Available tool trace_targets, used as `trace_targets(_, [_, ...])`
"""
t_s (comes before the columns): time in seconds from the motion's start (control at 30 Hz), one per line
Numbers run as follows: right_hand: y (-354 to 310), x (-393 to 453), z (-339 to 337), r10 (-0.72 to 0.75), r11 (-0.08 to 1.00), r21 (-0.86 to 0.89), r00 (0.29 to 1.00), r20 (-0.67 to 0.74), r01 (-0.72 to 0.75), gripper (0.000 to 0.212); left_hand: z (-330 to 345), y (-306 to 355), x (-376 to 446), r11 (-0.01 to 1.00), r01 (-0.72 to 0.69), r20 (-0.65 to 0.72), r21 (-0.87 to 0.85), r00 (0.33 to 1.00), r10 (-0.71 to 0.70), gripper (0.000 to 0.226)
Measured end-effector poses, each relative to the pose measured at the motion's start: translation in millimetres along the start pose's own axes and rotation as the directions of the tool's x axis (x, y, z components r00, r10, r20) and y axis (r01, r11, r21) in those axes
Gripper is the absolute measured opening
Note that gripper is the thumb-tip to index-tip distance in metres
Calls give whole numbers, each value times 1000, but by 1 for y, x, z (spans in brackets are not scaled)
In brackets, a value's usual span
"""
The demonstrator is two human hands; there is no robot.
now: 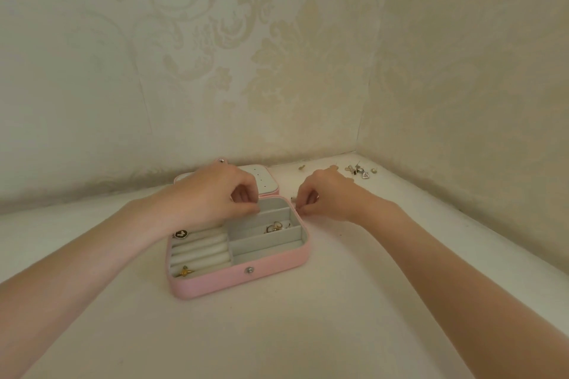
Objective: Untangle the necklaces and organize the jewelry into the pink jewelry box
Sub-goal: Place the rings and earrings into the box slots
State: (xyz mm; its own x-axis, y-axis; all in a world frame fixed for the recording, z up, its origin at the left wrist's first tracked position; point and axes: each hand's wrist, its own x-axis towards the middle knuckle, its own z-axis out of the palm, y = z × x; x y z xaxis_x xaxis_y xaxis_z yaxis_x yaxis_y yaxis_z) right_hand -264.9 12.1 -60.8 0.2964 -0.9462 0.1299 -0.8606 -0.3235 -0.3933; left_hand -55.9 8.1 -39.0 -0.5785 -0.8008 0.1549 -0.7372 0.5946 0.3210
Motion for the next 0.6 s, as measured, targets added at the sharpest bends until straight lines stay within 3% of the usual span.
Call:
trace_targets(0.1, [-4,0,-20,76,947,319,995,-67,-50,11,-4,0,1,984,-10,-124,-180,992,-12,17])
trace_targets(0.23, [-21,-4,-35,1,721,691,998,67,-47,7,-5,8,4,867,8,-116,-498,990,-76,25])
trace_targets(0.37, [-33,-6,-31,-26,634,769,992,123,-79,8,-2,14,2,690,26,-104,-723,984,-146,17])
trace_targets(0.6, [-52,-5,-28,-28,554,829,993,113,-79,8,-2,1,-12,715,51,-100,-698,981,-167,14])
